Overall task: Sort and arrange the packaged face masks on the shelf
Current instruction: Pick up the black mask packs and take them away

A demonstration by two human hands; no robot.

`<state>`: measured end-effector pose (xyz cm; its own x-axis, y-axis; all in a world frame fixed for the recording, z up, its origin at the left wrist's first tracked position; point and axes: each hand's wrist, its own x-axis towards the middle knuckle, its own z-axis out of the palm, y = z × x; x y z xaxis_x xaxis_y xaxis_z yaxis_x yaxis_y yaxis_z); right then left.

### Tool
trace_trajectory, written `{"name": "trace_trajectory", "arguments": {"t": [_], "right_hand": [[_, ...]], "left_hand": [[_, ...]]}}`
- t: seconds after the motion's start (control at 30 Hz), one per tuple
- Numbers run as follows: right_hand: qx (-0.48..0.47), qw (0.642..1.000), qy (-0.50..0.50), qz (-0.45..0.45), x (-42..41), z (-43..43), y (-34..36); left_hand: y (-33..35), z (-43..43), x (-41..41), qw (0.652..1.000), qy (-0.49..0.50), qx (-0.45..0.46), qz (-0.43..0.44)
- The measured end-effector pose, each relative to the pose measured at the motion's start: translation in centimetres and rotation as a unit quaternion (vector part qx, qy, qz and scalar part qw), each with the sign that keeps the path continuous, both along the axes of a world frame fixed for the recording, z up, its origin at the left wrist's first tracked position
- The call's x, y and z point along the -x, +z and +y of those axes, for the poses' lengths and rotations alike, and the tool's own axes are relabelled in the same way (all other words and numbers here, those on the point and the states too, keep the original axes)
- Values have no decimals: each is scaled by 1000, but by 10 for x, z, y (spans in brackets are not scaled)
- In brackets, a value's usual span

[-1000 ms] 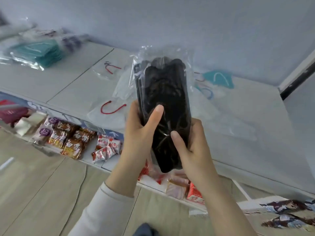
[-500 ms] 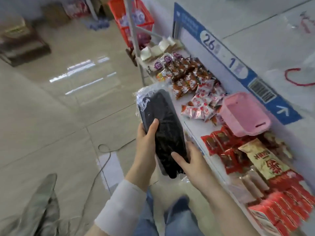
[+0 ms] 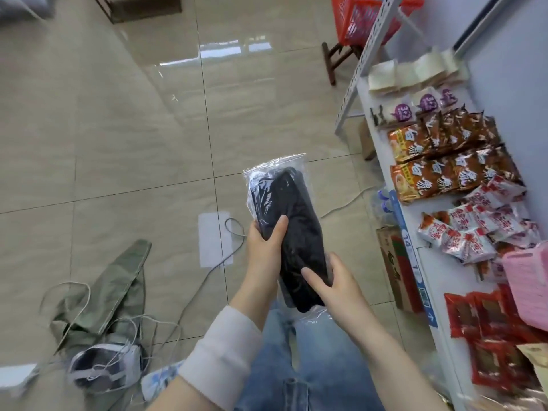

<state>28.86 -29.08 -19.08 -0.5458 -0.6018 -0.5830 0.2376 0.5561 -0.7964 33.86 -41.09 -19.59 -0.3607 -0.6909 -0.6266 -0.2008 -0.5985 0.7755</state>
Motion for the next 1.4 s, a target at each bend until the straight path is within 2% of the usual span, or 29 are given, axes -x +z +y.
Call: {"name": "trace_trajectory", "arguments": {"t": [0.2,0.37,0.57,0.7,0.83,0.93,1.13,1.3,1.4], "right_hand": [[20,999,15,-27,74,-74,-5],[34,999,26,19,162,-141,5],[73,995,-4,68,262,-208,44],[99,988,-64,99,317,-242,66],[97,971,-157,149,370,-263,85],[101,948,-243,180,404,-273,105],[108,875,-422,211,455,-275,140],[71,813,-516,261,499,-250,166],[48,777,-562,279,540,-231,175]], "left_hand": [[-7,-77,69,1000,14,-3,2],[9,-144,153,999,22,-7,34],[47,-214,261,995,4,38,96],[75,-250,333,985,-55,70,145],[101,-275,408,968,-155,73,185],[126,-287,464,940,-248,85,217],[169,-274,565,853,-432,90,279],[190,-237,631,776,-552,72,297],[192,-214,671,743,-594,71,299]]}}
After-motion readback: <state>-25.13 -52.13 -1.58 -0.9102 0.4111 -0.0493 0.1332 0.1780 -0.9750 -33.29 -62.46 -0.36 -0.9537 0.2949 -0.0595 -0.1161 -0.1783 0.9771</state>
